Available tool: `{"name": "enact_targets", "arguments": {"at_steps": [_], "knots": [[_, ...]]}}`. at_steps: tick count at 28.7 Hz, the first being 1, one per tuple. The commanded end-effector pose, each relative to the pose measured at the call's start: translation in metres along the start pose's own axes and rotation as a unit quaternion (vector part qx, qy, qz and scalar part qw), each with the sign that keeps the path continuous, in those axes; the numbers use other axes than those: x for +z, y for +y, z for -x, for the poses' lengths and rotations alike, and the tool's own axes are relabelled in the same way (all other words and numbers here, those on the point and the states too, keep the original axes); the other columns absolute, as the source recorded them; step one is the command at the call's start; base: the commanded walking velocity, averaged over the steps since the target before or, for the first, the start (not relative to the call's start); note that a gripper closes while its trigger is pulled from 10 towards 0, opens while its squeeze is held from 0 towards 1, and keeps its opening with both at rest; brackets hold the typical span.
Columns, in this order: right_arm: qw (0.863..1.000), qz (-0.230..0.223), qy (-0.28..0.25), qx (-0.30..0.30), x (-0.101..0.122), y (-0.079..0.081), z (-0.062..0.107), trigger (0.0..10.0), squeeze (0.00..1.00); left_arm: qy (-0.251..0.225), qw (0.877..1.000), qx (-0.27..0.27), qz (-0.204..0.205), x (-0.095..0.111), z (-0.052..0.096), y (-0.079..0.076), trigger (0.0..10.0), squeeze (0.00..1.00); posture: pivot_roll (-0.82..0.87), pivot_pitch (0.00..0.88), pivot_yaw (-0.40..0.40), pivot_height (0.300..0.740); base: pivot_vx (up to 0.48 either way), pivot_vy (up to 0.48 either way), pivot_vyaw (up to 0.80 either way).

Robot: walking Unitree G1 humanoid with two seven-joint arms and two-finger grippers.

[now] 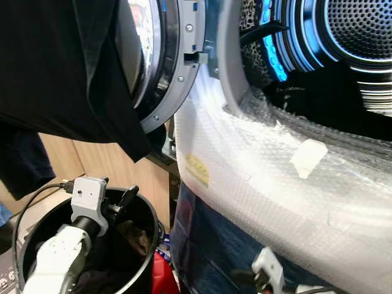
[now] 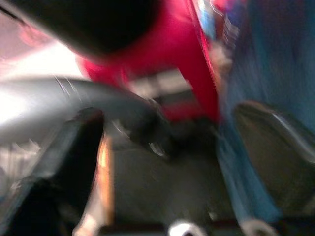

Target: Clothes washing

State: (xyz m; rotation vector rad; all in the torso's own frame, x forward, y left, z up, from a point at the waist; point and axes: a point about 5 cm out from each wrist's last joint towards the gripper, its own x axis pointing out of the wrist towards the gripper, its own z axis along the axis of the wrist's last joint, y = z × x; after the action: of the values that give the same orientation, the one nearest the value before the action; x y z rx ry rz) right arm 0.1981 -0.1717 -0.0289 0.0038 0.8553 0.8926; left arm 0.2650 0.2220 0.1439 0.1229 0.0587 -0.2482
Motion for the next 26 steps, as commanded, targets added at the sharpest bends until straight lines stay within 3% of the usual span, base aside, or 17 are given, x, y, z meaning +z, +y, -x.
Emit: {"name": "enact_targets", "arguments": {"at_steps": [1,7,11,12,13,17,18,19,20,24,26], "knots": [[0.999,-0.007,0.021,-0.047,-0.01,-0.007,-0.006,10.0,1.0,0.039,0.999,-0.026,-0.008,0.0,0.003,0.004,10.0,0.0,0.2,0.032,0.015,0.74,0.0,0.0,0.0],[0.988,-0.038,0.092,-0.116,-0.043,0.0,-0.026,10.0,1.0,0.124,0.989,-0.054,-0.066,0.004,0.016,0.021,10.0,0.0,0.21,0.031,0.026,0.74,0.0,0.0,0.0],[0.977,-0.001,0.129,-0.168,-0.052,0.0,-0.03,10.0,1.0,0.16,0.984,-0.046,-0.065,0.008,0.025,0.033,10.0,0.0,0.22,0.03,0.026,0.74,0.0,0.0,0.0],[0.975,-0.001,0.129,-0.18,-0.052,0.0,-0.031,10.0,0.22,0.168,0.983,-0.049,-0.064,0.008,0.027,0.034,10.0,0.0,0.22,0.027,0.025,0.74,0.0,0.0,0.0],[0.973,-0.009,0.126,-0.193,-0.052,-0.001,-0.031,10.0,0.0,0.174,0.981,-0.054,-0.06,0.009,0.029,0.035,10.0,0.0,0.23,0.027,0.024,0.74,0.0,0.0,0.0],[0.959,-0.003,0.132,-0.253,-0.051,-0.006,-0.031,10.0,0.0,0.208,0.973,-0.088,-0.053,0.007,0.039,0.038,10.0,0.0,0.23,0.028,0.025,0.74,0.0,0.0,0.0],[0.954,0.004,0.14,-0.267,-0.052,-0.007,-0.03,10.0,0.0,0.23,0.965,-0.106,-0.067,0.002,0.046,0.039,10.0,0.0,0.23,0.028,0.025,0.74,0.0,0.0,0.0],[0.946,0.011,0.154,-0.285,-0.055,-0.007,-0.03,10.0,0.0,0.275,0.946,-0.133,-0.108,-0.007,0.058,0.043,10.0,0.0,0.23,0.027,0.027,0.74,0.0,0.0,0.0],[0.943,0.019,0.159,-0.292,-0.056,-0.007,-0.03,10.0,0.0,0.288,0.94,-0.137,-0.119,-0.01,0.063,0.046,10.0,0.0,0.23,0.026,0.026,0.74,0.0,0.0,0.0],[0.94,0.027,0.162,-0.3,-0.057,-0.005,-0.032,10.0,0.0,0.312,0.935,-0.12,-0.121,-0.013,0.068,0.054,10.0,0.0,0.24,0.02,0.024,0.74,0.0,0.0,0.0],[0.939,0.024,0.161,-0.303,-0.057,-0.004,-0.033,10.0,0.0,0.341,0.92,-0.134,-0.139,-0.017,0.076,0.055,10.0,0.0,0.24,0.022,0.023,0.74,0.0,0.0,0.0]]}}
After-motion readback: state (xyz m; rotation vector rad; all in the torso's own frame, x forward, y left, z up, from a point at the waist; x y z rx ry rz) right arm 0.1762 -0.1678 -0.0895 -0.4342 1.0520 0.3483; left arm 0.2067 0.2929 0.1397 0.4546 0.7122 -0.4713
